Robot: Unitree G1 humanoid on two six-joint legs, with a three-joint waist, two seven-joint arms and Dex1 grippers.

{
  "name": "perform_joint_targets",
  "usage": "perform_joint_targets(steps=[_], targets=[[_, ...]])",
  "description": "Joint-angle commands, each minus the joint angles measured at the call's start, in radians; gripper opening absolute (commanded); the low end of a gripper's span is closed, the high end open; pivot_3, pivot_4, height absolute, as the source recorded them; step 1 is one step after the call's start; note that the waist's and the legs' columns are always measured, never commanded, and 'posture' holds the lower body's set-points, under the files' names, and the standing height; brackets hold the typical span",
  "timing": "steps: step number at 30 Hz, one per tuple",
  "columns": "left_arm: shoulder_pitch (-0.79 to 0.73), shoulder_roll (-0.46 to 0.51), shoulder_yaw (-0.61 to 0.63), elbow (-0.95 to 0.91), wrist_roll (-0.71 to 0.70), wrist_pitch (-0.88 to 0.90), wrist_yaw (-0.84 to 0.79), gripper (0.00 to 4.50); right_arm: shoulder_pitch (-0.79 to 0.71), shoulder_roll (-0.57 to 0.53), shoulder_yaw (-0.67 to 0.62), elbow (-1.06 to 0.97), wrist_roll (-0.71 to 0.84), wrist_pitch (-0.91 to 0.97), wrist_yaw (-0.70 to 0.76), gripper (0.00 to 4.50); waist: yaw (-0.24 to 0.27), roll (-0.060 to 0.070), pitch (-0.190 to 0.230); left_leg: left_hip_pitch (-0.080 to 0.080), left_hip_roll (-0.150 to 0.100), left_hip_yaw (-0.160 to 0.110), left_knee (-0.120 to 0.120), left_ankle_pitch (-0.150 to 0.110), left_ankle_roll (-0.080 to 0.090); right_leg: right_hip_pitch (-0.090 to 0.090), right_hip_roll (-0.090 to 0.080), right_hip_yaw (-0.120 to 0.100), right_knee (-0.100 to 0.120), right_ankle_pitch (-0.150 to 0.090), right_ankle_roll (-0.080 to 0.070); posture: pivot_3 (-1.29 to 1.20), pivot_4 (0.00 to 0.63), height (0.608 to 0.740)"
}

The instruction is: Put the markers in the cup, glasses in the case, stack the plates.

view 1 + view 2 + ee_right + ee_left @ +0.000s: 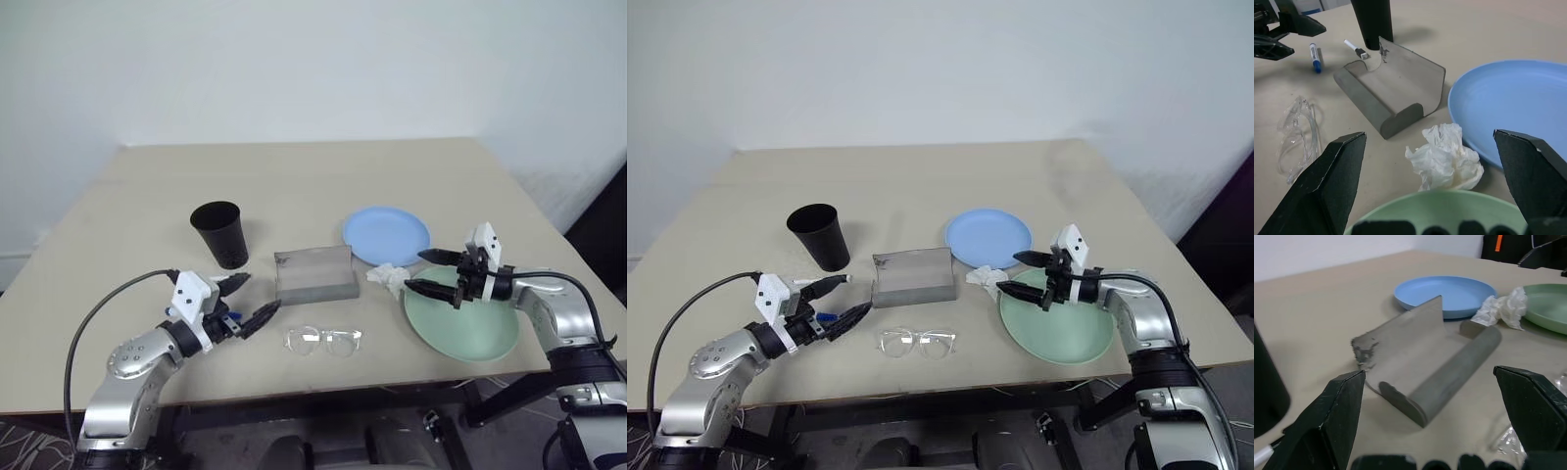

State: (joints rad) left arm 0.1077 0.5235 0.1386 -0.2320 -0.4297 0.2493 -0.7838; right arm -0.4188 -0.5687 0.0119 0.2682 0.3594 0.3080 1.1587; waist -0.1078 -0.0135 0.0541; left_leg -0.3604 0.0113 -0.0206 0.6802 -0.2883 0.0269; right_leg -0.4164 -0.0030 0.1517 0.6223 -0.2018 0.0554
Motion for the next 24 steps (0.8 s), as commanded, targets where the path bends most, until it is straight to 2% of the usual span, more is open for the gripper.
perform_joint_targets(steps=[1,9,24], targets=[[0.002,-0.002,-0.004,-0.052,-0.01,0.001,0.004,4.46,-0.035,-0.011,-0.024,-0.003,0.005,-0.025,0.003,4.5,0.0,0.0,0.0,0.0,0.0,0.0,0.0,0.0,0.0,0.0,0.0,0.0,0.0,0.0,0.0,0.0,0.0,0.74],[-0.029,-0.007,-0.025,-0.052,-0.01,0.014,0.004,4.46,-0.049,-0.026,-0.039,0.013,-0.008,-0.04,-0.028,4.5,0.0,0.0,0.0,0.0,0.0,0.001,0.001,0.0,0.0,0.0,0.0,0.0,0.0,0.0,0.0,0.0,0.0,0.74],[-0.064,0.001,-0.035,-0.032,-0.017,0.013,-0.028,4.46,0.059,-0.046,-0.076,-0.109,0.012,0.006,-0.123,4.5,0.0,0.0,0.0,0.001,0.001,0.003,0.001,0.0,0.0,0.0,0.0,0.001,0.001,0.0,0.0,0.0,0.0,0.74]])
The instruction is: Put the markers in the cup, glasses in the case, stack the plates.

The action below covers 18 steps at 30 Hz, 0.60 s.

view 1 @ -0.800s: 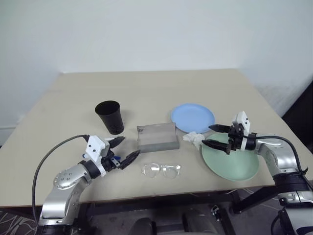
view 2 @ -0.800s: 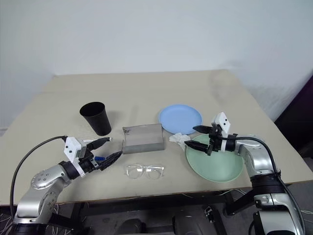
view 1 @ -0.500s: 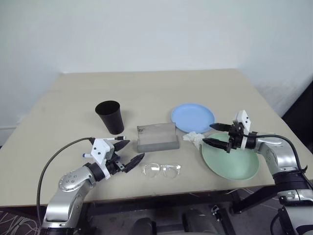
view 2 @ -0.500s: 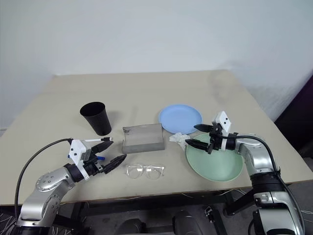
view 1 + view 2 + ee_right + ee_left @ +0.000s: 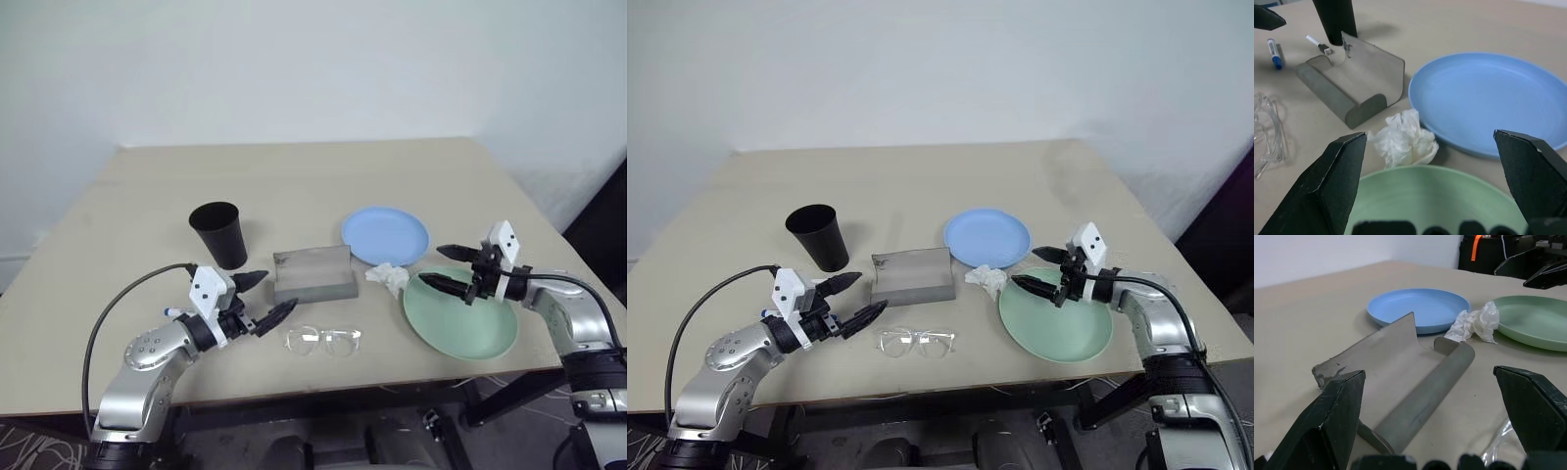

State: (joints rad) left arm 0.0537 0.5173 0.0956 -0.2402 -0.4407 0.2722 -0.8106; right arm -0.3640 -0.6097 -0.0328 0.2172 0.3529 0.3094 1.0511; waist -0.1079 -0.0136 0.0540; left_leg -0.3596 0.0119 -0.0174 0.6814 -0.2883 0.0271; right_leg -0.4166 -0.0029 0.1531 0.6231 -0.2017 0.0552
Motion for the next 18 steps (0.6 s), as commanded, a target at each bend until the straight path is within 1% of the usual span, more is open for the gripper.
perform_joint_targets(steps=[1,3,6,10,14,18], targets=[[-0.011,0.006,0.008,-0.037,-0.013,-0.002,0.0,4.46,0.014,-0.008,-0.037,-0.078,0.027,0.015,-0.019,4.5,0.0,0.0,0.0,0.0,0.0,0.0,0.0,0.0,0.0,0.0,0.0,0.0,0.0,0.0,0.0,0.0,0.0,0.74],[-0.013,0.013,0.016,-0.048,-0.026,0.004,-0.008,4.46,0.024,-0.006,-0.041,-0.114,0.037,0.037,-0.034,4.5,0.001,0.0,0.0,0.0,0.0,0.0,0.0,0.0,0.0,0.0,0.0,0.0,0.0,0.0,0.0,0.0,0.0,0.74],[-0.031,0.008,-0.001,-0.01,-0.002,-0.015,-0.012,4.46,0.039,-0.01,-0.042,-0.12,0.027,0.035,-0.046,4.5,0.001,0.0,0.0,0.0,0.0,0.0,0.001,0.0,0.0,0.0,0.0,0.0,0.0,0.0,0.0,0.0,0.0,0.74],[-0.071,-0.005,-0.018,-0.003,-0.006,-0.012,-0.019,4.46,0.03,-0.009,-0.05,-0.123,0.028,0.037,-0.06,4.5,0.002,0.0,0.0,0.0,0.0,0.001,0.001,0.0,0.0,0.0,0.0,0.0,0.0,0.0,0.0,0.0,0.0,0.74],[-0.094,-0.018,-0.077,-0.054,-0.012,0.013,-0.026,4.46,0.024,-0.018,-0.069,-0.094,0.02,0.021,-0.07,4.5,0.001,-0.001,0.0,0.0,0.0,0.001,0.002,0.0,0.0,0.0,0.0,0.001,0.0,0.0,0.0,0.0,0.0,0.74],[-0.103,-0.022,-0.1,-0.082,-0.017,0.034,-0.021,4.46,0.008,-0.029,-0.077,-0.047,0.007,0.021,-0.083,4.5,0.001,-0.001,0.0,0.0,0.0,0.001,0.001,0.0,0.0,0.0,0.0,0.001,0.0,0.0,0.0,0.0,0.0,0.74]])
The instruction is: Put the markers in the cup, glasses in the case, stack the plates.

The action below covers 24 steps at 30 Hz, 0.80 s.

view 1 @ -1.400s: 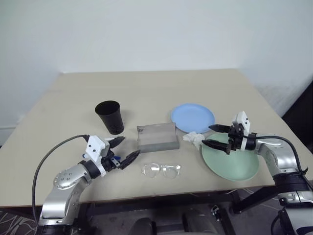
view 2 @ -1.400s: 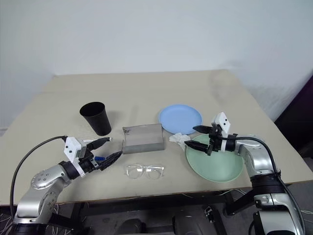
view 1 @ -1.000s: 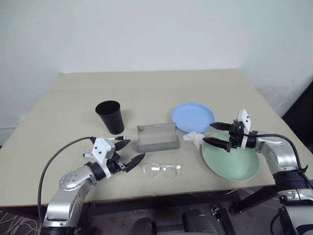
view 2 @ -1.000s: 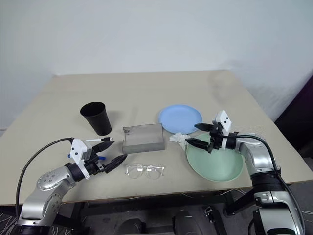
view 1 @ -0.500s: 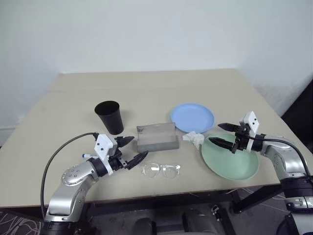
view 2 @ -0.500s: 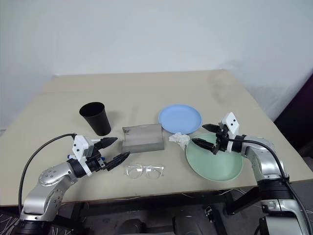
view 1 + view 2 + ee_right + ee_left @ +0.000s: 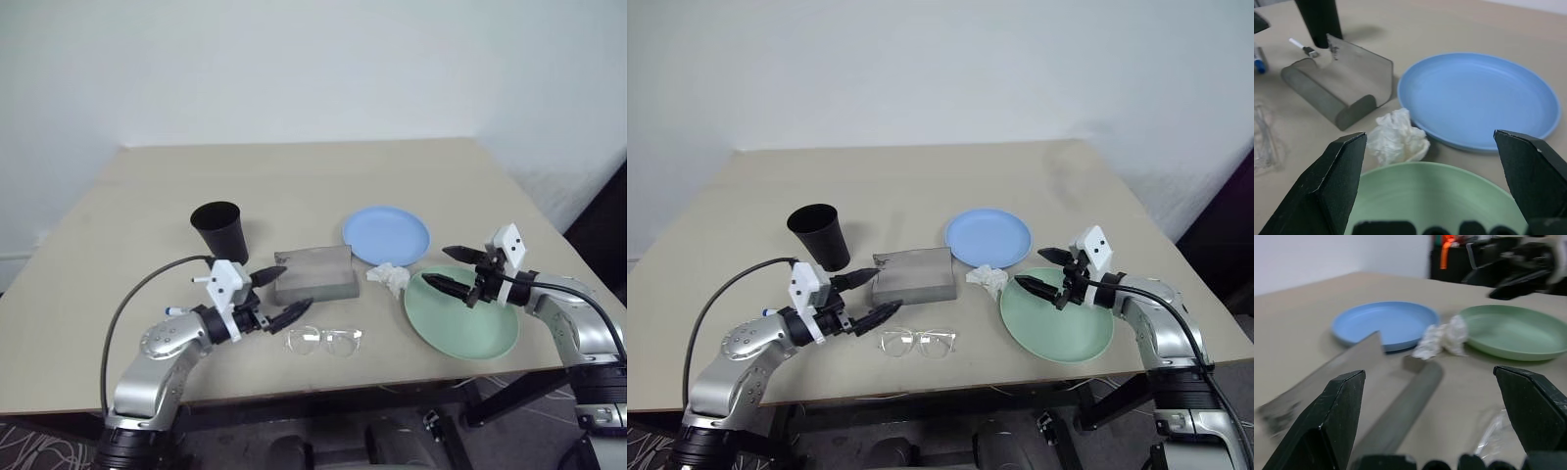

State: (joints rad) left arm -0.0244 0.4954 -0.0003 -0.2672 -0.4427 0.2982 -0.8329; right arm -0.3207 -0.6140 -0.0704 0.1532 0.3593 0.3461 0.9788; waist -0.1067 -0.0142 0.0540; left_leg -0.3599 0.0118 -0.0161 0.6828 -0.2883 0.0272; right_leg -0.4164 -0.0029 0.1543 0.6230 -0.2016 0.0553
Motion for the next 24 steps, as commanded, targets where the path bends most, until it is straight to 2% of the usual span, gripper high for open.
perform_joint_targets(steps=[1,16,24], targets=[[-0.026,-0.002,-0.009,-0.065,-0.02,0.016,0.003,4.46,-0.043,-0.03,-0.044,0.036,0.002,-0.012,-0.009,4.5,0.0,0.0,0.0,0.0,0.0,0.0,0.0,0.0,0.0,0.0,0.0,0.0,0.0,0.0,0.0,0.0,0.0,0.74],[-0.012,-0.024,-0.065,-0.167,-0.054,0.087,0.022,4.46,-0.168,-0.121,-0.06,0.435,-0.039,0.011,0.028,4.5,-0.002,0.0,0.0,0.002,0.0,0.002,0.001,0.0,0.0,0.002,0.0,0.002,0.0,0.0,0.0,0.0,0.0,0.74],[-0.009,-0.01,-0.081,-0.17,-0.075,0.117,-0.012,4.46,-0.182,-0.161,-0.073,0.548,-0.025,0.059,0.105,4.5,-0.002,0.0,0.0,0.002,-0.001,0.002,0.001,0.0,0.0,0.003,0.0,0.004,-0.001,0.0,0.0,0.0,0.0,0.74]])
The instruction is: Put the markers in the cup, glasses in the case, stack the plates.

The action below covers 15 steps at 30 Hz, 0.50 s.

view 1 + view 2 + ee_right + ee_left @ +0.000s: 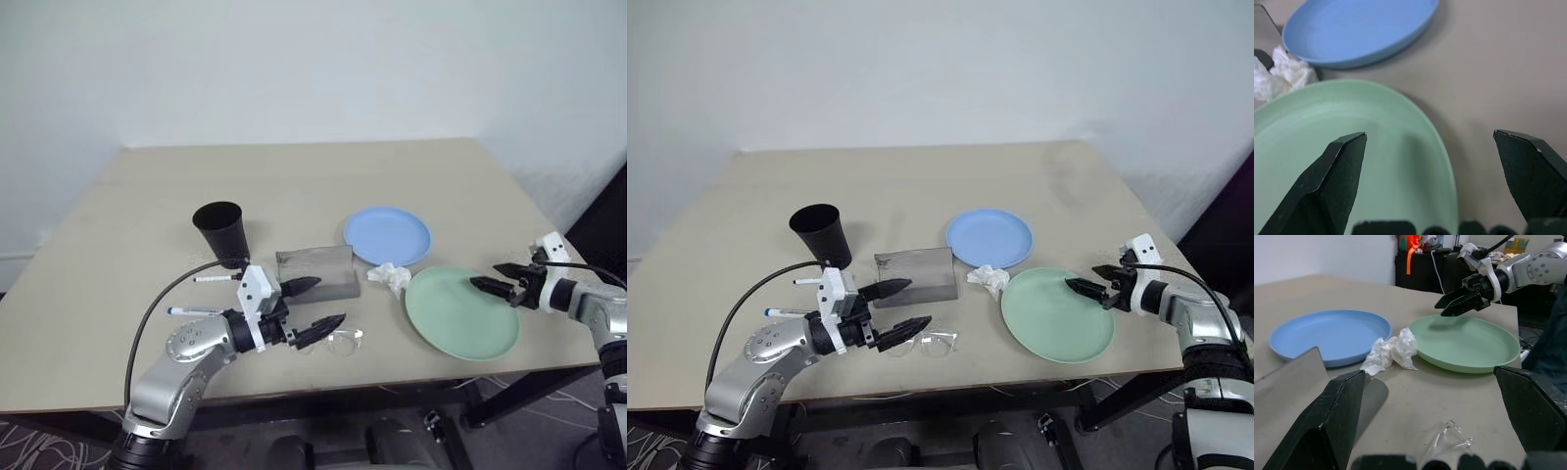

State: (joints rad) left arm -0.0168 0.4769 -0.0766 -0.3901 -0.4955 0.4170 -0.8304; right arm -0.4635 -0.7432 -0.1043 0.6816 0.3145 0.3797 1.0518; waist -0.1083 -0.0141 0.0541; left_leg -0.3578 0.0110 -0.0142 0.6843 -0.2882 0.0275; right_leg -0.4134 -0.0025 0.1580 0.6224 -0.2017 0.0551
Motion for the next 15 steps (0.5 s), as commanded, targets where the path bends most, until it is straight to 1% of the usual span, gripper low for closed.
perform_joint_targets(steps=[1,13,15], targets=[[-0.019,0.008,-0.006,-0.044,-0.02,-0.002,-0.015,4.46,-0.043,-0.035,-0.042,0.031,0.023,0.039,0.041,4.5,-0.001,0.0,0.0,0.0,0.0,0.0,0.0,0.0,0.0,0.0,0.0,0.0,0.0,0.0,0.0,0.0,0.0,0.74],[-0.046,0.008,-0.024,-0.017,-0.008,0.002,-0.033,4.46,-0.079,-0.032,-0.031,0.112,0.015,0.121,0.103,4.5,-0.001,0.0,0.0,0.002,0.0,0.001,0.001,0.0,0.0,0.002,0.001,0.002,0.0,0.0,0.0,0.0,0.0,0.74],[-0.041,0.009,-0.029,-0.019,-0.004,0.003,-0.036,4.5,-0.079,-0.028,-0.013,0.127,-0.006,0.117,0.106,4.11,-0.001,0.0,0.0,0.002,0.0,0.001,0.001,0.0,0.0,0.002,0.001,0.002,0.0,0.0,0.0,0.0,0.0,0.74]])
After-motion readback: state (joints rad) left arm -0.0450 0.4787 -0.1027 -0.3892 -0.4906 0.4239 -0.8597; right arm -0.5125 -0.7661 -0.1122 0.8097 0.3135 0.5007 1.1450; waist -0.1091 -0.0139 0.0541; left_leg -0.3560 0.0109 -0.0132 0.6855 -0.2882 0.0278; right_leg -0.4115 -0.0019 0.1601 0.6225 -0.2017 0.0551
